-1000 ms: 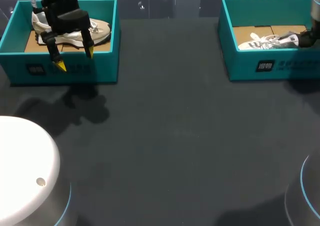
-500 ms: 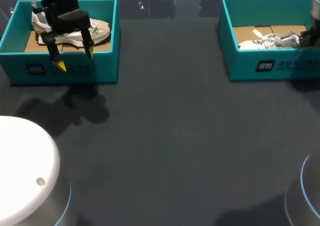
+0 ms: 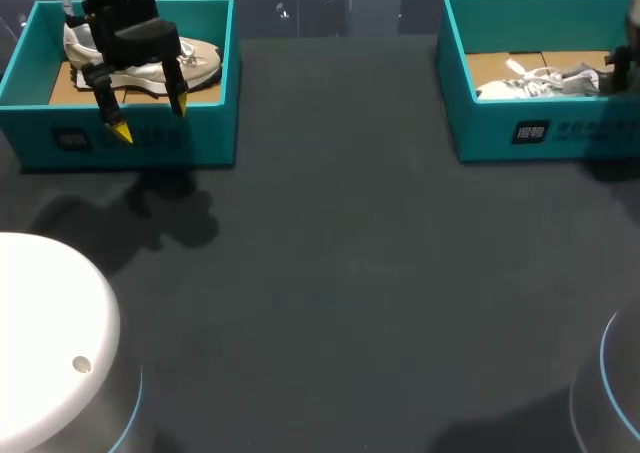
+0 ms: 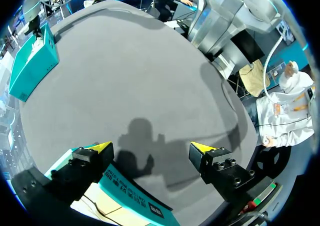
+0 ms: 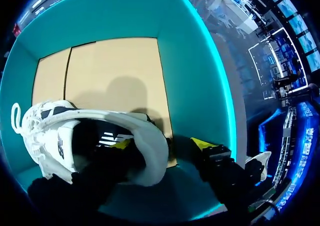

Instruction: Take the shoe out of the shoebox, open the shoe tongue, remove and reinsert the insole, then place the shoe into the shoebox

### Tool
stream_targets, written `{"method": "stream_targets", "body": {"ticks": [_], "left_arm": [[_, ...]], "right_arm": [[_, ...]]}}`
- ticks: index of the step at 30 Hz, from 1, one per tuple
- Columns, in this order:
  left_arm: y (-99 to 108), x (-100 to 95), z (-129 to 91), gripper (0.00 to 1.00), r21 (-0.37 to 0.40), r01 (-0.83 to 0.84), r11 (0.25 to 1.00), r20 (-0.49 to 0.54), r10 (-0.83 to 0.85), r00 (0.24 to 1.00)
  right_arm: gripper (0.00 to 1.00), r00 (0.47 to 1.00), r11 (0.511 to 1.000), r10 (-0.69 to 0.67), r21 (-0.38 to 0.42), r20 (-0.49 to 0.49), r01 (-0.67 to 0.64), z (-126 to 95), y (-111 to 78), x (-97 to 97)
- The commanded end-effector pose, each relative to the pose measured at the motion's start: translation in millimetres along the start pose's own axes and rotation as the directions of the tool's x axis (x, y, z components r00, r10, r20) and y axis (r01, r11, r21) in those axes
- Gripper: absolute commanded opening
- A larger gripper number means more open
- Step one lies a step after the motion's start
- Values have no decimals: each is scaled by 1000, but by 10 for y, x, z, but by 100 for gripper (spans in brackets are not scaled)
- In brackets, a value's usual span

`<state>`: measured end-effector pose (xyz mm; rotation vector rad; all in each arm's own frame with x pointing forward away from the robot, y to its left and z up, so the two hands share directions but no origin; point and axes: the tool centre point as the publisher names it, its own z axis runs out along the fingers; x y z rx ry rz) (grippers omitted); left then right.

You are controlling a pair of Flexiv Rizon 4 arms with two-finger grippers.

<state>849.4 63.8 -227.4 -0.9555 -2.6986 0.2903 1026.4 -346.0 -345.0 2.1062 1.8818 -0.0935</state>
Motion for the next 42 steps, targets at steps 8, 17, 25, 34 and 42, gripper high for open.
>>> {"method": "stream_targets", "body": {"ticks": [8,17,25,34,42], "left_arm": [[3,-6,-3,100,-2,0,1000,-2,0,1000],[3,-6,-3,100,-2,0,1000,-2,0,1000],[3,-6,-3,100,-2,0,1000,-2,0,1000],[3,-6,-3,100,-2,0,1000,-2,0,1000],[3,-6,-3,100,-2,0,1000,-2,0,1000]], "right_arm": [[100,999,1000,-30,8,-42,30,-604,-143,-19],[100,986,997,-63,30,-155,68,-1105,-365,24],[100,978,993,-64,86,-196,82,-1431,-554,4],[100,978,993,-64,86,-196,82,-1431,-554,4],[100,980,995,-55,76,-190,70,-1831,-734,-62]]}}
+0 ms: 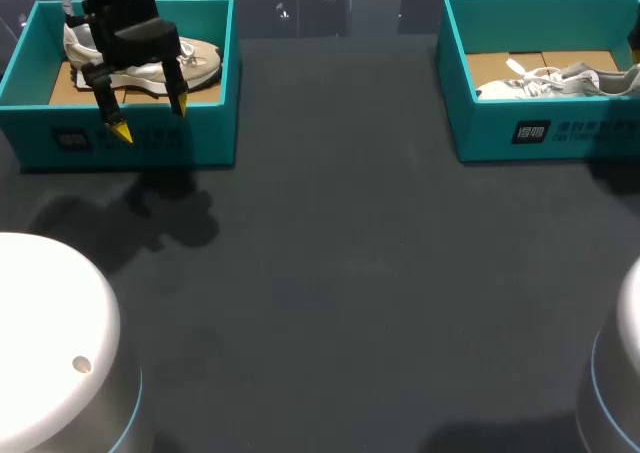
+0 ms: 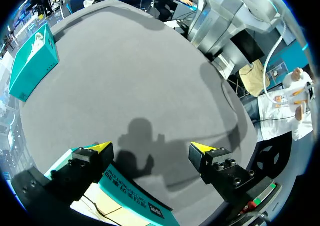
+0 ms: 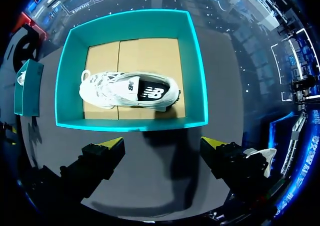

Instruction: Take the shoe out of the shoebox, open the shoe tongue, remove and reinsert the insole, then place the shoe into the shoebox

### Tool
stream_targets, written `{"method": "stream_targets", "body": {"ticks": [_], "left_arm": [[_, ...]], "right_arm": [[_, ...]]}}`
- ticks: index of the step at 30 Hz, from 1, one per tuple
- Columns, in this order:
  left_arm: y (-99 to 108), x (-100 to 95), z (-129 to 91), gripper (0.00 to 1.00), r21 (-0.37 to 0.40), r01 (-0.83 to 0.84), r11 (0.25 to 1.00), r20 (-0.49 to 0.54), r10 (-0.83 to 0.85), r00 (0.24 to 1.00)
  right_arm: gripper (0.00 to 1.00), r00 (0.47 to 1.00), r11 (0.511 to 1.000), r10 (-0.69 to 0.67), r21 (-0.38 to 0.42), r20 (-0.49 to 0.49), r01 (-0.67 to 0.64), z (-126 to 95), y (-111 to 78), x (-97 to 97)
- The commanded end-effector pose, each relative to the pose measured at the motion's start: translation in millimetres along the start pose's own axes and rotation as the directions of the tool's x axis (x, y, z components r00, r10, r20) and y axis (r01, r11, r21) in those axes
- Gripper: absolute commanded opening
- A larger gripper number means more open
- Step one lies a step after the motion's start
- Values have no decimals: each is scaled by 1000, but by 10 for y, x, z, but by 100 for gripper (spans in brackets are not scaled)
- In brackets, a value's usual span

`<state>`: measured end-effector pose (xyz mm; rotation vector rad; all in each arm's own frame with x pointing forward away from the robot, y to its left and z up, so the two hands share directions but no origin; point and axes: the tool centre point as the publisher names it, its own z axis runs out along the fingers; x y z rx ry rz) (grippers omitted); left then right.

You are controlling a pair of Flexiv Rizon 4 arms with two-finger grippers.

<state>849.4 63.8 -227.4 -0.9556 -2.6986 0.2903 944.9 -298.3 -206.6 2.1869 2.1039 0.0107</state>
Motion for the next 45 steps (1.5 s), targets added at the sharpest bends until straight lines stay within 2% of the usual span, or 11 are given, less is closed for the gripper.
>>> {"method": "stream_targets", "body": {"ticks": [1,7,14,21,30,36,39,45], "left_arm": [[4,-5,-3,100,-2,0,1000,-2,0,1000],[4,-5,-3,100,-2,0,1000,-2,0,1000],[4,-5,-3,100,-2,0,1000,-2,0,1000],[354,32,-211,100,-113,-28,993,30,31,999],[791,106,-432,100,-167,-67,984,35,74,997],[1318,59,-640,100,-206,-135,969,0,138,990],[1632,27,-708,100,-244,-186,952,-31,184,982],[2334,-50,-887,100,-262,-284,922,-74,274,959]], "right_arm": [[100,1000,1000,7,-14,11,-7,-285,-209,8],[100,1000,1000,16,-14,-5,-16,-463,-328,20],[100,1000,999,20,-25,-15,-20,-489,-346,10],[100,1000,999,20,-25,-15,-20,-489,-346,10],[100,1000,999,20,-25,-15,-20,-489,-346,10],[100,1000,999,20,-25,-15,-20,-489,-346,10],[100,1000,999,20,-25,-15,-20,-489,-346,10],[100,1000,999,20,-25,-15,-20,-489,-346,10]]}}
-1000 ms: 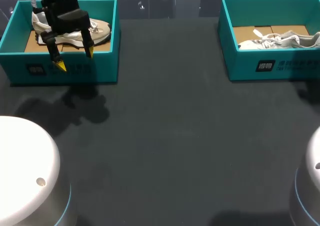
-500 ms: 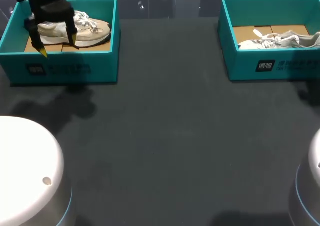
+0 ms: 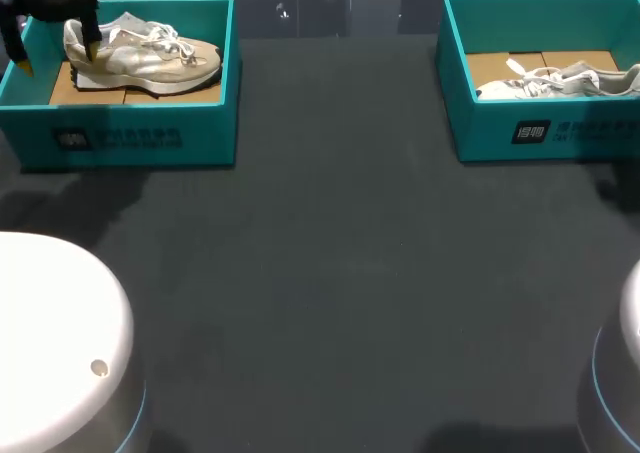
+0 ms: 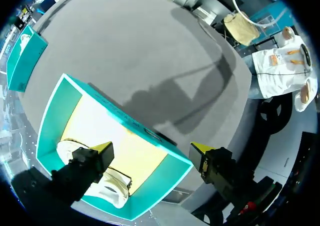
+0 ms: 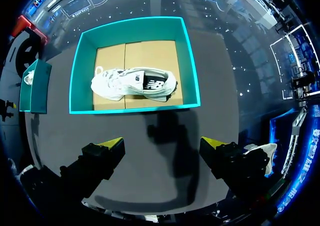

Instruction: Take the shoe out of the shoebox, open the shoe tongue, remove and reinsert the insole, then place the shoe into the shoebox

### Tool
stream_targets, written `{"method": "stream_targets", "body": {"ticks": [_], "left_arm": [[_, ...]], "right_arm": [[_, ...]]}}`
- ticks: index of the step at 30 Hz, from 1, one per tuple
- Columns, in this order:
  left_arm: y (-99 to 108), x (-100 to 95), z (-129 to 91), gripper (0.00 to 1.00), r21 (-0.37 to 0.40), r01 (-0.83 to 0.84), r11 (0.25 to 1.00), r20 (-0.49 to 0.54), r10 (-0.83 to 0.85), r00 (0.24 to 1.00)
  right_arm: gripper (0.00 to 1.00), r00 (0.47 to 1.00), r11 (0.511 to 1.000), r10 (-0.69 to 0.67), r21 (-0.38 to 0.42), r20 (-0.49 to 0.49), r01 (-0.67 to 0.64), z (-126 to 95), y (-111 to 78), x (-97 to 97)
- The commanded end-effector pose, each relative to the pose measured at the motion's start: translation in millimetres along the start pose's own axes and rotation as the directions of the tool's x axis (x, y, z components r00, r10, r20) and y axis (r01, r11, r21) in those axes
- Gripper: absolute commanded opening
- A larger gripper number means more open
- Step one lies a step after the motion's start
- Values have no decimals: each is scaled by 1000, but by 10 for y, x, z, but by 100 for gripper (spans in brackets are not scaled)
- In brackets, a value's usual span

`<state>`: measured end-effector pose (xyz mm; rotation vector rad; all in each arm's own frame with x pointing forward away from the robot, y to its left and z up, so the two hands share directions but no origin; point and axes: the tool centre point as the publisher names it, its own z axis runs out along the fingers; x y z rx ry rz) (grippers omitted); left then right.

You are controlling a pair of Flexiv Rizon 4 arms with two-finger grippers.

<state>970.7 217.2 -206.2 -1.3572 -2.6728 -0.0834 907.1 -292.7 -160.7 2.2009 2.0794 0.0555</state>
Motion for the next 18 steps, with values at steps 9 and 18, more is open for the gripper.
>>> {"method": "stream_targets", "body": {"ticks": [9,18], "left_arm": [[850,-24,19,100,15,-83,996,-16,83,996],[1119,-93,56,100,9,-163,987,2,163,987]], "right_arm": [[100,1000,1000,0,0,1,0,1,-5,1],[100,1000,1000,0,0,1,0,1,-5,1]]}}
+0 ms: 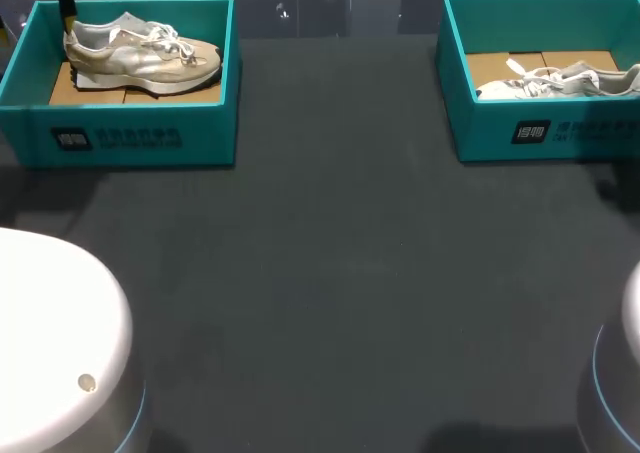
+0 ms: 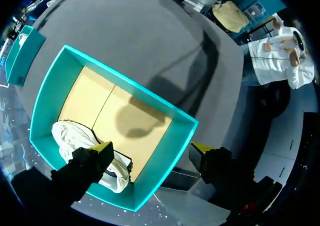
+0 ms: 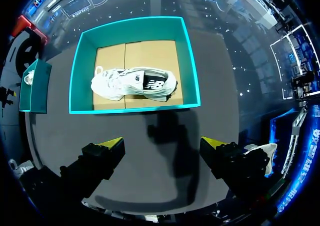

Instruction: Take the shoe out of the shoebox, open the shoe tongue, remove and reinsert the insole, then place the shoe into the shoebox

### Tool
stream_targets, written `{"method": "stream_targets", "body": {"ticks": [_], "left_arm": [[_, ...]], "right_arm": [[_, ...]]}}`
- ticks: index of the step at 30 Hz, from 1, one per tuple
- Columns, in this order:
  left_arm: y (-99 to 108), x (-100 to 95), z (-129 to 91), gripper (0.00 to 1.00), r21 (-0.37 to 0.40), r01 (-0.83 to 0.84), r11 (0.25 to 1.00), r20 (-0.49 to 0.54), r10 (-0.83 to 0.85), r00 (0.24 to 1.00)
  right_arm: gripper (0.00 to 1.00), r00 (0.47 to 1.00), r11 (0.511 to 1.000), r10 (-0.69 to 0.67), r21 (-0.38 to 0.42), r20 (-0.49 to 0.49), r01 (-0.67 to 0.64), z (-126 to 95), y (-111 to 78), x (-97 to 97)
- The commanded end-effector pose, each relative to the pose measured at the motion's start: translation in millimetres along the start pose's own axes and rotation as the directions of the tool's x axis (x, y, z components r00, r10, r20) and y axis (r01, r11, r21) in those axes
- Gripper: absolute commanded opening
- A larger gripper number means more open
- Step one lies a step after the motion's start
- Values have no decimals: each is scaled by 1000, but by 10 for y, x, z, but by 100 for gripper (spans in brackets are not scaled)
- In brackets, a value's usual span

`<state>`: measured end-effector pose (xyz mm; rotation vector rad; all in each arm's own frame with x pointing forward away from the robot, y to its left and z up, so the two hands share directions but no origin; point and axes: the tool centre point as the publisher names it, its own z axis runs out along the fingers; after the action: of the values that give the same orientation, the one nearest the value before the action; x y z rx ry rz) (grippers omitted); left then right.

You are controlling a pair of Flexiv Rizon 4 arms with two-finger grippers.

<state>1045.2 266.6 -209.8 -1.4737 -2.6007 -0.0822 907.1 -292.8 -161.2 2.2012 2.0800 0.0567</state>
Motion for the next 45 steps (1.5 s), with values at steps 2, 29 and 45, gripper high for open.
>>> {"method": "stream_targets", "body": {"ticks": [2,29,45], "left_arm": [[431,-49,73,100,-23,-149,989,13,150,989],[1276,-545,435,100,-102,-449,887,-23,450,893],[1423,-778,838,100,-151,-459,876,-12,463,886]], "right_arm": [[100,1000,1000,0,0,2,0,-4,-4,2],[100,1000,1000,0,0,2,0,-4,-4,2],[100,1000,1000,0,0,2,0,-4,-4,2]]}}
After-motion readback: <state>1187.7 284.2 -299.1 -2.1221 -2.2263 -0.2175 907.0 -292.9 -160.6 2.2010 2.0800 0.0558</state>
